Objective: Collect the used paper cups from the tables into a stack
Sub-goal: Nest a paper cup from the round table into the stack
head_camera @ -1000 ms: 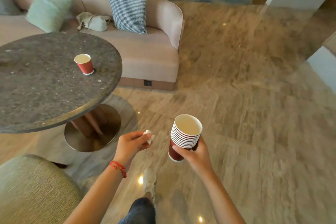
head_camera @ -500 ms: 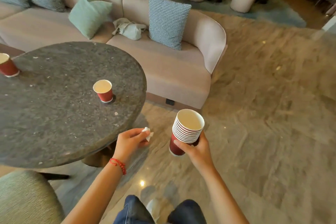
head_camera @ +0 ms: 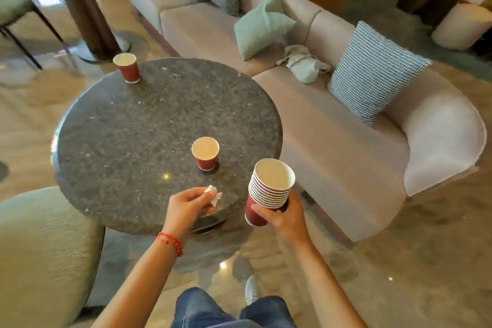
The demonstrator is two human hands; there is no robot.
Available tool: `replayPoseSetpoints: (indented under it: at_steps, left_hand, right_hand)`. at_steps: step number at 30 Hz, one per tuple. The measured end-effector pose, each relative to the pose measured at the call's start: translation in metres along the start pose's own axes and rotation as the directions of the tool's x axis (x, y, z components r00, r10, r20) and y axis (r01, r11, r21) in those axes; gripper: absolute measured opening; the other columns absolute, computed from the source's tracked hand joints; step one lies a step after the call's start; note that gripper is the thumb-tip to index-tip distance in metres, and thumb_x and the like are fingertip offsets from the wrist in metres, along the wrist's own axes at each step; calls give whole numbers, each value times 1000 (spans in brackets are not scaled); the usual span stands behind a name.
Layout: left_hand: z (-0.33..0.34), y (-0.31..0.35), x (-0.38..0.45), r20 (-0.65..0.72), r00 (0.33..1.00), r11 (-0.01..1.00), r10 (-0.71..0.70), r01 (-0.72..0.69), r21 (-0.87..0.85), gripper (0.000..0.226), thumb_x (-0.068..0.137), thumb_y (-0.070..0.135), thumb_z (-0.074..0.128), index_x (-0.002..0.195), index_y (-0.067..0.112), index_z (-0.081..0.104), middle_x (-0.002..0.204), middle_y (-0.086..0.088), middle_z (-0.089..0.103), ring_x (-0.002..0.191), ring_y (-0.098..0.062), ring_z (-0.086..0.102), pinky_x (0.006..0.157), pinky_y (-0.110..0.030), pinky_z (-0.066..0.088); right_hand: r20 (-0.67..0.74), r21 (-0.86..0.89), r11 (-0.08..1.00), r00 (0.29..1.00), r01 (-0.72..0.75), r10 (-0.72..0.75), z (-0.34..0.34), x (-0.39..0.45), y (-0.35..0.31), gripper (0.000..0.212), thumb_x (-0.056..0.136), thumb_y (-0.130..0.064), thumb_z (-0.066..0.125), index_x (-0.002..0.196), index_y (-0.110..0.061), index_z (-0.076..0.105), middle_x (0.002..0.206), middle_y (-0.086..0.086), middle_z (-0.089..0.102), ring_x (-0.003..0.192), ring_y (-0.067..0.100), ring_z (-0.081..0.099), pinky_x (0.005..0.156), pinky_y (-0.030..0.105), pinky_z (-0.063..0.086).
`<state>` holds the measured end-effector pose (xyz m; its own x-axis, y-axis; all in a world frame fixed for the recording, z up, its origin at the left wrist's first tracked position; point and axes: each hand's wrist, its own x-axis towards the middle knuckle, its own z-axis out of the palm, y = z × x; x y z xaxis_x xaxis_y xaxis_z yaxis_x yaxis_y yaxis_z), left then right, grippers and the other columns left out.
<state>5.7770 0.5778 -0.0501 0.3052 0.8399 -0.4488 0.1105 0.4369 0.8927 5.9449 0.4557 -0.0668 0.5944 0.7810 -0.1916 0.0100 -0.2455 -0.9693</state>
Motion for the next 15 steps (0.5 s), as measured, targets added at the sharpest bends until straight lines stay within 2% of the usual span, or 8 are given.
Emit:
replayPoseSetpoints:
  at_steps: [6, 9, 12, 15]
  left_hand:
    - [9, 2, 3, -186, 983, 995, 3, -22, -97, 6, 79, 18, 69, 83, 15, 72, 83, -9, 73, 76, -18, 69, 63, -21, 56]
    - [4, 3, 8, -252, 968, 995, -5, -20, -97, 7, 80, 18, 68, 85, 15, 72, 83, -8, 73, 77, -18, 70, 69, -24, 57]
    - [-4, 6, 17, -310, 950, 990, -19, -24, -136, 4, 80, 18, 69, 80, 18, 73, 75, -2, 75, 72, -14, 71, 63, -20, 56]
    - [-13, 10, 30, -338, 941, 991, -11, -35, -132, 5, 79, 21, 70, 77, 20, 75, 75, -1, 75, 72, -11, 70, 62, -18, 55]
  right_hand:
    - [241, -41, 998, 970, 56, -45, -1, 69, -21, 71, 62, -23, 87, 117, -38, 45, 112, -24, 56, 102, -6, 57, 76, 7, 49]
    - [317, -20, 997, 946, 72, -62, 12, 96, -31, 74, 59, -26, 86, 119, -36, 44, 113, -23, 56, 102, -7, 57, 75, 6, 48]
    - [382, -31, 995, 921, 98, -79, 33, 120, -40, 78, 60, -32, 85, 125, -33, 42, 116, -22, 55, 107, 0, 55, 83, 13, 49]
    - [404, -41, 992, 910, 120, -93, 54, 144, -49, 83, 56, -38, 84, 128, -27, 44, 119, -16, 56, 110, 5, 54, 84, 15, 49]
